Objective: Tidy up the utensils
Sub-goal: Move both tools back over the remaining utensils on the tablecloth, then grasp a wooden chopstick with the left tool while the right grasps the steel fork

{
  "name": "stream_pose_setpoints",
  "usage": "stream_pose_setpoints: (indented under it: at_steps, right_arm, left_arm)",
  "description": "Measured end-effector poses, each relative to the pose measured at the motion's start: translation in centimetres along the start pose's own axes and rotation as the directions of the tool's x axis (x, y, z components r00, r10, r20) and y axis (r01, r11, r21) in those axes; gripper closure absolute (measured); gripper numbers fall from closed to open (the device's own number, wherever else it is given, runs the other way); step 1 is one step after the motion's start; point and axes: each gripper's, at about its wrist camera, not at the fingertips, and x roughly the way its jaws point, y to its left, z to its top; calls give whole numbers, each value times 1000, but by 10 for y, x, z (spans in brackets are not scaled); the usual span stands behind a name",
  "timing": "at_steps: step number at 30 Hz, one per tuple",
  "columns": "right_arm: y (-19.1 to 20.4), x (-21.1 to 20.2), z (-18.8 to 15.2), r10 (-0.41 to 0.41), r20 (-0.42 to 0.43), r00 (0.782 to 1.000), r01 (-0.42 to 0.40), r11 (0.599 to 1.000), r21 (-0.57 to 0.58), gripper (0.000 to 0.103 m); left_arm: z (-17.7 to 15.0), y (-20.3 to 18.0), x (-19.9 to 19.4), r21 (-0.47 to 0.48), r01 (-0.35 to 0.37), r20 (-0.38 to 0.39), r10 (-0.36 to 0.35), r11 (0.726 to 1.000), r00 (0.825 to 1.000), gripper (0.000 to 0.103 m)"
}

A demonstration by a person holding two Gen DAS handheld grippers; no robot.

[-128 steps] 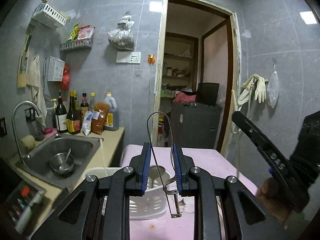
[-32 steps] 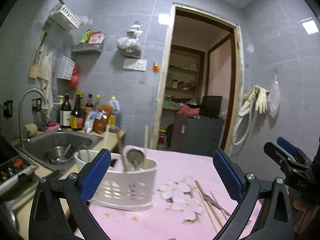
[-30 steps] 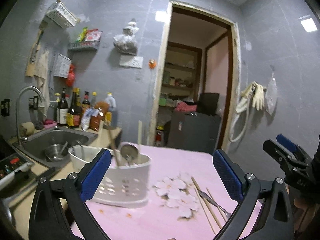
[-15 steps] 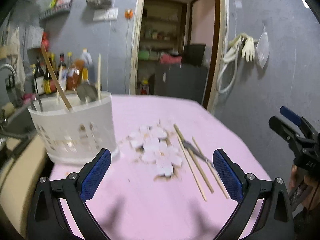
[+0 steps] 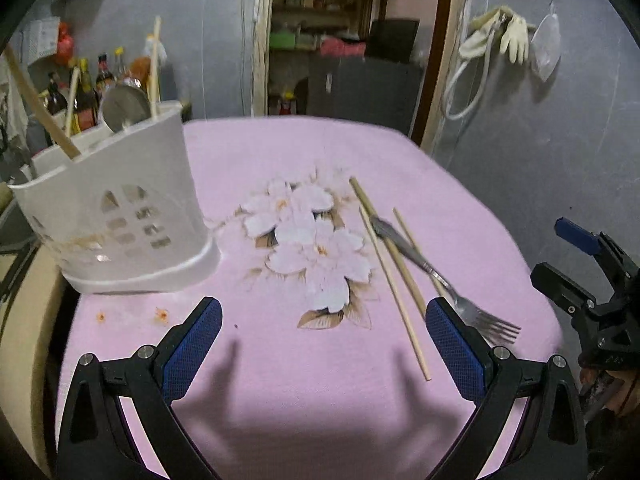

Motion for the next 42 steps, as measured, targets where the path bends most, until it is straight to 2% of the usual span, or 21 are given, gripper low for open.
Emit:
stream_pose_setpoints:
  at_steps: [2,6,7,8,10,13,16,18,20,24,28,30,32,37,42]
  right_arm:
    - [-3,8,-1,22,-43,999,-21,1000,10,18]
    - [-7,25,-1,93,-124,988,-90,996,24,30]
    - [-6,31,-1,105,-149,983,-104,994,17,36]
    - [-6,35,0,114,-166,980,-113,994,14,47]
    - [-5,45,0,148,-212,966,-148,989,16,55]
    - [-2,55,-1,191,-261,946,-194,981,17,55]
    - [2,56,1,198,-275,941,-211,977,-15,55]
    - [5,58,1,202,-286,937,-220,975,-32,56]
    - [9,62,1,196,-304,932,-222,974,-53,59]
    - [10,65,1,192,-312,930,-222,973,-64,59]
    - [13,70,3,160,-320,934,-199,976,-93,67]
    - [12,71,3,152,-320,935,-191,977,-94,75]
    - [9,73,4,154,-322,934,-190,978,-83,90]
    - [6,73,5,142,-320,937,-174,982,-74,95]
    - [2,69,4,109,-314,943,-145,985,-92,97]
  left_arm:
    - [2,1,6,-6,16,-32,-16,1000,999,3]
    - [4,1,13,-5,26,-67,-26,1000,997,4]
    - [5,1,15,-1,27,-78,-27,1000,997,4]
    - [6,0,17,4,27,-90,-26,1000,996,4]
    - [8,-2,20,18,27,-103,-25,999,994,4]
    - [8,-6,25,41,33,-124,-28,999,992,9]
    - [9,-8,30,52,51,-141,-44,997,989,16]
    - [9,-9,33,54,70,-153,-61,996,986,23]
    - [9,-9,35,51,89,-163,-79,995,983,35]
    - [9,-8,38,30,114,-176,-107,993,979,47]
    - [15,-10,42,15,133,-177,-128,991,976,57]
    - [18,-12,44,10,140,-179,-136,990,974,62]
    - [20,-15,47,14,140,-185,-135,990,973,67]
    - [24,-21,63,57,121,-205,-107,991,973,74]
    - [29,-21,70,62,154,-217,-138,986,966,74]
